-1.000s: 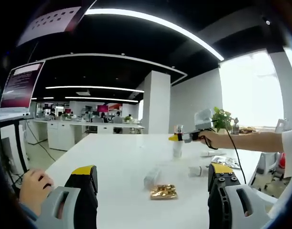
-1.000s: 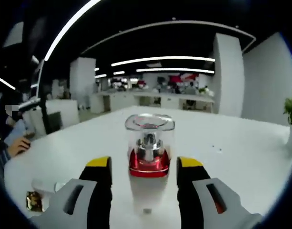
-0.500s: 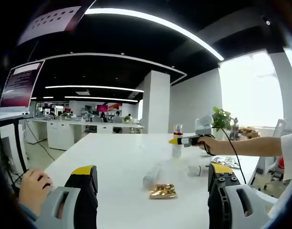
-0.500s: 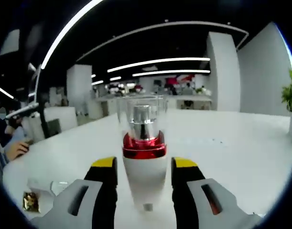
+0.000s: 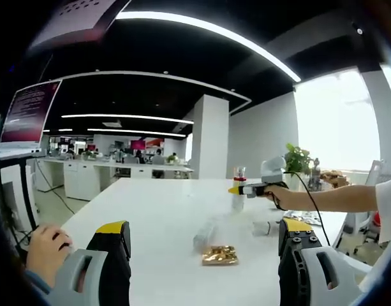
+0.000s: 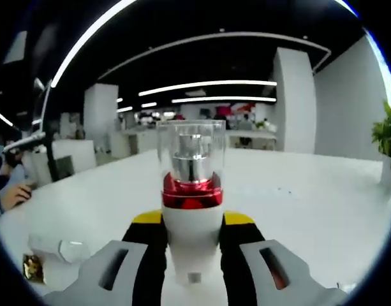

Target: Arrange the skincare products in the storage area until every visible bottle or jar stands upright without overlapping.

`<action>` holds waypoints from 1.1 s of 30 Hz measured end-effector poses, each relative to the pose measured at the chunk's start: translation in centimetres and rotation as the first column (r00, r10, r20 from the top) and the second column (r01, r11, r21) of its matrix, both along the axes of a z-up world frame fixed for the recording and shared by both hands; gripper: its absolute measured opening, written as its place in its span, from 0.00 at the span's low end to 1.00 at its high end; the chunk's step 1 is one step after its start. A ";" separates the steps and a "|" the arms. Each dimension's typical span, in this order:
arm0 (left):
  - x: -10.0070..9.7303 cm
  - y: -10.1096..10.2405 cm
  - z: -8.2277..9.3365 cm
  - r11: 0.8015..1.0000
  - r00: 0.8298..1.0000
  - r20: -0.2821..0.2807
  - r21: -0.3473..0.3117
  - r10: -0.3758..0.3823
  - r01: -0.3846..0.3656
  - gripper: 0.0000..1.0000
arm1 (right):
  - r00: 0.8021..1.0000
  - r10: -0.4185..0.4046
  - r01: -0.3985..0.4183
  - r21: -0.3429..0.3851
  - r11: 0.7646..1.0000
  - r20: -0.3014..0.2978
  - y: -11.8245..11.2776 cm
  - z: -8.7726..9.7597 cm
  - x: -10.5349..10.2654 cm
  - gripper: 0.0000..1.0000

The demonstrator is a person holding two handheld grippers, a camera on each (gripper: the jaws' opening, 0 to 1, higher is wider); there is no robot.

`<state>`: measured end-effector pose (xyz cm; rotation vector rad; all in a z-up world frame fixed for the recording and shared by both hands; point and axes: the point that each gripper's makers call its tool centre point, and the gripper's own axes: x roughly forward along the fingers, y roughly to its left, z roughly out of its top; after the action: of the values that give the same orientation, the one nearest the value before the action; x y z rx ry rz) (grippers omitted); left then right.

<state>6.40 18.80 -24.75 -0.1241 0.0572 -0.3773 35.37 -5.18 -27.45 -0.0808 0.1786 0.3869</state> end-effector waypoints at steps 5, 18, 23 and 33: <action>-0.1 0.0 0.2 1.000 1.000 0.004 -0.001 -0.001 0.001 1.00 | 1.000 -0.013 0.013 0.003 1.000 0.001 -0.1 -0.1 -1.1 0.30; -0.1 -0.3 0.5 1.000 1.000 0.010 0.006 -0.007 0.007 1.00 | 0.999 -0.046 0.046 0.004 0.999 0.007 -1.8 -0.1 0.7 0.30; 0.0 -0.2 0.4 1.000 1.000 0.007 0.005 -0.007 0.007 1.00 | 0.997 -0.079 0.079 0.006 0.997 0.017 -3.2 0.0 1.4 0.30; -0.1 -0.2 0.4 1.000 1.000 0.009 -0.001 -0.004 0.004 1.00 | 0.992 -0.123 0.123 0.012 0.992 0.032 -5.0 0.1 1.3 0.30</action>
<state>6.34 18.57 -24.37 -0.1231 0.0484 -0.3820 36.67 -10.17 -27.37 -0.0656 0.1486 0.2632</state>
